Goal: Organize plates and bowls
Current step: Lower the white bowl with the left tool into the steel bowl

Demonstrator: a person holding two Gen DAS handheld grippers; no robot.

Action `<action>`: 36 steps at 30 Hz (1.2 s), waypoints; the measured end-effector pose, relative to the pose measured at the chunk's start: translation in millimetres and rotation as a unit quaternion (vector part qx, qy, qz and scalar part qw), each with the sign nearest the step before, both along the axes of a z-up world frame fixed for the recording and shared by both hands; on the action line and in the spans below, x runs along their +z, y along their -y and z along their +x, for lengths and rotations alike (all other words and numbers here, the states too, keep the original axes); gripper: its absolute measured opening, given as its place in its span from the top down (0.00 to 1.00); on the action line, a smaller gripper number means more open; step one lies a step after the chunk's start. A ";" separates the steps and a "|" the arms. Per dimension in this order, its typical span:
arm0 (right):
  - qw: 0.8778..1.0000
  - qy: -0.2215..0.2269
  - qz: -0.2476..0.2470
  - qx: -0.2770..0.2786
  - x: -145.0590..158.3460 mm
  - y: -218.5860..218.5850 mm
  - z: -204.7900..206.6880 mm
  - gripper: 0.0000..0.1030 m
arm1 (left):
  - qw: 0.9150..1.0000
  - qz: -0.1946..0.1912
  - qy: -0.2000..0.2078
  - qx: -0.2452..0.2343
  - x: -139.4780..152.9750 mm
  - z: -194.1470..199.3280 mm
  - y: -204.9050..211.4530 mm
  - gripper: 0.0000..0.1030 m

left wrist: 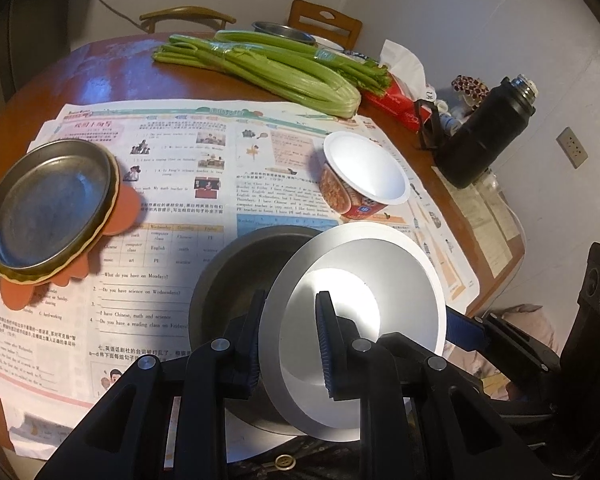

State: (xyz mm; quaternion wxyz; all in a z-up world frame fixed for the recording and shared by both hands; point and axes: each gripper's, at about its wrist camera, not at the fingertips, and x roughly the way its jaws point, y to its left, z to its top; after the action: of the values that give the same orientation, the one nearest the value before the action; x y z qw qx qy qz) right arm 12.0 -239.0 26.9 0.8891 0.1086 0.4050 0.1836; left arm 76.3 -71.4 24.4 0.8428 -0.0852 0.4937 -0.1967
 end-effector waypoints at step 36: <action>0.999 -0.031 0.001 0.006 -34.1 -0.1 24.7 0.52 | 1.000 0.008 -0.022 0.008 -37.2 19.9 -2.2 0.76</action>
State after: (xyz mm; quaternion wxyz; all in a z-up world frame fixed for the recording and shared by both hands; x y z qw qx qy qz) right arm 36.7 -239.0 -7.2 0.8746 0.1129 0.4332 0.1861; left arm 96.2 -69.2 -12.8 0.8338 -0.0866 0.5130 -0.1845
